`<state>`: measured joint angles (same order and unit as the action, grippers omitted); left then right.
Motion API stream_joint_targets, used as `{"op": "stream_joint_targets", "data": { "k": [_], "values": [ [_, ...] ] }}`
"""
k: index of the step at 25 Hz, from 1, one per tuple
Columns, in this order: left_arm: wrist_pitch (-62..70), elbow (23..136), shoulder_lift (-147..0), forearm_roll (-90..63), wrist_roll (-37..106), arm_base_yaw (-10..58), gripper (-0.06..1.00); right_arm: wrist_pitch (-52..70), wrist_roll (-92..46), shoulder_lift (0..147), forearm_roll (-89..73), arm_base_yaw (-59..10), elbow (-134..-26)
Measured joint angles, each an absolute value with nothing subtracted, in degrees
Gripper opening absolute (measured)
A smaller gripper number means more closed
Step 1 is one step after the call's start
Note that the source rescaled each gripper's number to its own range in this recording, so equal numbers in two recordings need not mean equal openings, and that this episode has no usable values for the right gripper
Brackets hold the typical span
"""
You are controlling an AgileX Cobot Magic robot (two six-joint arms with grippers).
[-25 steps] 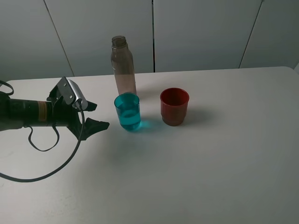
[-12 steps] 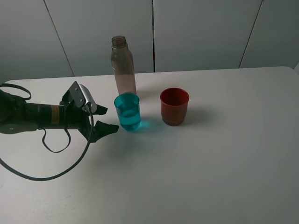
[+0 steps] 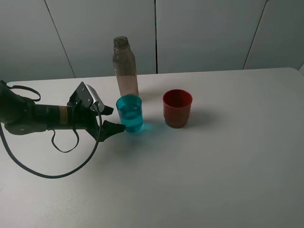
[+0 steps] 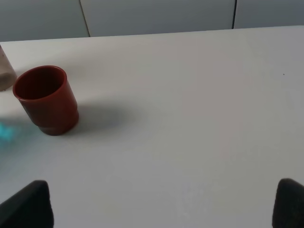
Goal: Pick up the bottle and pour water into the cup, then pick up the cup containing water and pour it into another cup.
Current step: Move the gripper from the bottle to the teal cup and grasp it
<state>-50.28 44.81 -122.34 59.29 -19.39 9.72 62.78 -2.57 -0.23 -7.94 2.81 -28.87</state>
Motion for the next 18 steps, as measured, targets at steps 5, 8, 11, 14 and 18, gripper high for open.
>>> {"op": "stream_joint_targets", "data": {
  "k": [5, 8, 11, 14, 18],
  "values": [
    [-50.52, 46.39, -123.19, 58.37, -19.39, 11.31, 1.00, 62.78, -2.57, -0.23, -7.94, 2.81, -28.87],
    [-50.66, 47.45, -124.14, 58.14, -19.50, 11.69, 1.00, 62.78, -2.57, -0.23, -7.94, 2.81, -28.87],
    [-50.67, 48.09, -125.09, 57.75, -19.50, 12.26, 1.00, 62.78, -2.57, -0.23, -7.94, 2.81, -28.87],
    [-50.67, 48.85, -125.71, 57.24, -19.50, 12.80, 1.00, 62.78, -2.57, -0.23, -7.94, 2.81, -28.87],
    [-50.67, 49.49, -126.45, 56.99, -19.50, 13.33, 1.00, 62.78, -2.57, -0.23, -7.94, 2.81, -28.87]
  ]
}}
